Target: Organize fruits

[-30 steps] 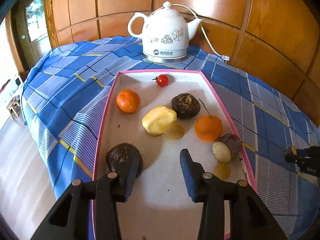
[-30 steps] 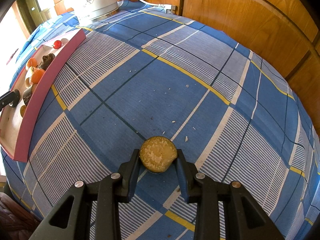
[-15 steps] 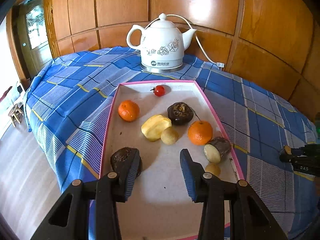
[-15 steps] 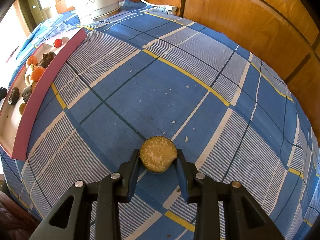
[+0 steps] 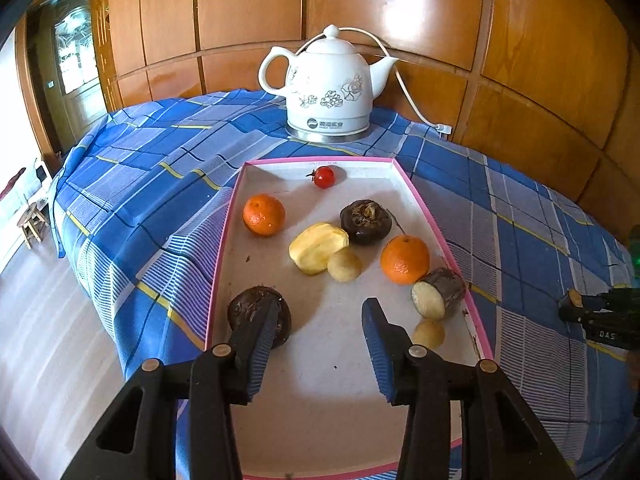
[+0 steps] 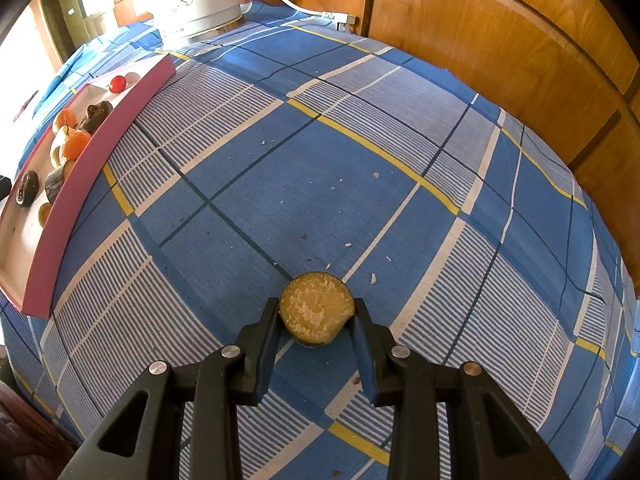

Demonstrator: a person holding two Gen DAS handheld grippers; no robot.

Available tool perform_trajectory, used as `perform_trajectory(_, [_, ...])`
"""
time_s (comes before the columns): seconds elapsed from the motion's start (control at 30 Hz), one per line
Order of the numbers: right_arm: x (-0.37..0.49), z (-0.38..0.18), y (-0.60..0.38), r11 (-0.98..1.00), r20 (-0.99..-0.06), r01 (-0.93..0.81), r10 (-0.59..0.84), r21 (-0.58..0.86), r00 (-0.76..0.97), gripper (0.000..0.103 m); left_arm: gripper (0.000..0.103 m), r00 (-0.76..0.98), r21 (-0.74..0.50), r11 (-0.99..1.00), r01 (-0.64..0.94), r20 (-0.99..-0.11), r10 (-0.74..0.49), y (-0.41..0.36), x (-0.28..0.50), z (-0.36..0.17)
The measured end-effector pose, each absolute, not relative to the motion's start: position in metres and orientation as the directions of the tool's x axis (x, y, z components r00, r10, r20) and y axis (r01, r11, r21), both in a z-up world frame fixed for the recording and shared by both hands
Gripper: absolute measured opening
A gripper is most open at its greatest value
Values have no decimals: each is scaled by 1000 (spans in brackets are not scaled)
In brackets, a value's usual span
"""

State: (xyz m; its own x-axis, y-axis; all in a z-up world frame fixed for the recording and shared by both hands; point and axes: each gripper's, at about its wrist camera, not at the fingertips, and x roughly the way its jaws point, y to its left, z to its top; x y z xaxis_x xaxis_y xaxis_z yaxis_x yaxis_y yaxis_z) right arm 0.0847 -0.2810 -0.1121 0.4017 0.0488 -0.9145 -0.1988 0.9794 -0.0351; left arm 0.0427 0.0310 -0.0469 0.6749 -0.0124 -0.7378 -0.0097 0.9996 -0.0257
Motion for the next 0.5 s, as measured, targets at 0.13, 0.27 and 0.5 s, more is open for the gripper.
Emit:
perform_trajectory(0.13, [84,-112,-280,980,-914,-197,48,-36,402,34,47,673,-25,1000,-15,-740,-8,34,43,-48])
perform_trajectory(0.27, [84,-112,-280,980,-914,-197,47,-36,402,34,53,674,-26,999,-27,-739,-1,38,43,-47])
perform_trajectory(0.5, [84,-112,-280,979,-914,-197,43,-41,404,34,69,702,-36,997,-75,-712,28,56,40,-38])
